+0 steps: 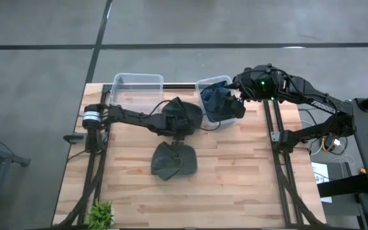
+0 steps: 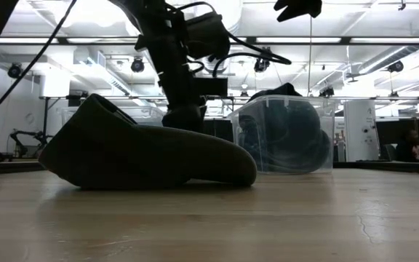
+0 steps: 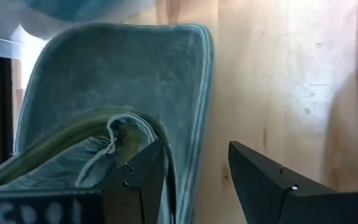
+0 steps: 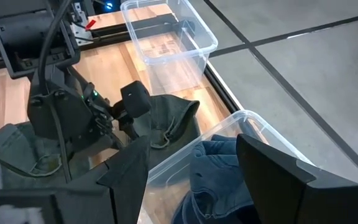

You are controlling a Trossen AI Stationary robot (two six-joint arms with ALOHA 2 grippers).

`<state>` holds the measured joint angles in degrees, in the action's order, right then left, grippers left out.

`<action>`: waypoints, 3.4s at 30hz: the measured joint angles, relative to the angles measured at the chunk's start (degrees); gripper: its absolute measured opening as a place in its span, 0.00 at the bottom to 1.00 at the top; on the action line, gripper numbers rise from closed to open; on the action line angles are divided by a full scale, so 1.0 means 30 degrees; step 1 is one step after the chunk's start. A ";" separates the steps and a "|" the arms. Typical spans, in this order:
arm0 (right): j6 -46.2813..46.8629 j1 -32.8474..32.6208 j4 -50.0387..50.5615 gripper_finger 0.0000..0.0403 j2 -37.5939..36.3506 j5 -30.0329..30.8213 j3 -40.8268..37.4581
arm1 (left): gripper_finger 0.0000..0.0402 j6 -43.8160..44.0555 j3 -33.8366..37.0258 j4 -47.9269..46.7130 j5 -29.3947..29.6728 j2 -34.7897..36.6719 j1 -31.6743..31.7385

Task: Pick & Place hat
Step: Put the top gray cap into the left transparent bin

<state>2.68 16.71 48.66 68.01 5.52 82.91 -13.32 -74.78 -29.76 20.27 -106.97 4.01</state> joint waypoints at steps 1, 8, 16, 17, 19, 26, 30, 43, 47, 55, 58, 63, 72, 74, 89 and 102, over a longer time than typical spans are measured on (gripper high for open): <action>0.0000 0.0000 -0.0015 0.58 0.0001 0.0007 -0.0007 | 0.43 -0.0049 0.0000 0.0081 0.0090 -0.0045 0.0005; 0.0051 0.0007 -0.0086 0.58 0.0044 0.0007 -0.0028 | 0.41 -0.0554 0.0015 0.0788 0.0093 -0.0155 0.0183; 0.0109 0.0007 -0.0137 0.58 0.0044 0.0015 -0.0028 | 0.25 -0.0540 0.0015 0.0797 0.0123 -0.0238 0.0497; 0.0109 0.0007 -0.0137 0.58 0.0044 0.0015 -0.0028 | 0.21 -0.0546 0.0015 0.0817 0.0123 -0.0302 0.0523; 0.0109 0.0007 -0.0137 0.58 0.0044 0.0015 -0.0028 | 0.12 -0.0554 0.0015 0.0673 0.0066 -0.0481 0.0604; 0.0106 0.0007 -0.0150 0.58 0.0044 0.0015 -0.0028 | 0.02 -0.0612 -0.0034 0.0686 0.0655 -0.0923 0.0474; 0.0044 0.0007 -0.0162 0.58 0.0044 0.0020 -0.0028 | 0.02 -0.0709 -0.0740 -0.0827 0.1469 -0.0486 0.0061; 0.0044 0.0015 -0.0203 0.58 0.0044 0.0029 -0.0028 | 0.02 0.0337 -0.5599 -0.6834 0.1679 0.0740 -0.1869; 0.0041 0.0015 -0.0198 0.58 0.0044 0.0029 -0.0028 | 0.02 0.0801 -0.7259 -0.9486 0.3043 0.0756 -0.2276; -0.0064 0.0015 -0.0195 0.58 0.0044 0.0029 -0.0028 | 0.02 0.1625 -1.0150 -1.3854 0.5153 0.0792 -0.2557; -0.0117 0.0010 -0.0195 0.58 0.0044 0.0029 -0.0028 | 0.02 0.1614 -1.1084 -1.5008 0.6212 0.0792 -0.2553; -0.0117 0.0015 -0.0195 0.58 0.0044 0.0029 -0.0028 | 0.02 0.1454 -1.3082 -1.5630 0.6566 0.0792 -0.2589; -0.0117 0.0015 -0.0188 0.58 0.0044 0.0029 -0.0028 | 0.02 0.0690 -1.7000 -1.6643 0.7395 0.0792 -0.3017; -0.0117 0.0015 -0.0188 0.58 0.0044 0.0029 -0.0028 | 0.02 0.0613 -1.7427 -1.7647 0.9436 0.0799 -0.3085; -0.0040 0.0015 -0.0181 0.58 0.0044 0.0022 -0.0032 | 0.02 0.1676 -1.2933 -2.0094 1.1731 0.0792 0.1766; -0.0401 0.0015 -0.0442 0.58 0.0044 0.0022 -0.0948 | 0.02 0.1229 -0.7304 -2.0055 0.9192 0.0826 0.5094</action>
<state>1.48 16.75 47.33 68.14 5.58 80.07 -9.63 -96.70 -89.93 47.85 -104.49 19.29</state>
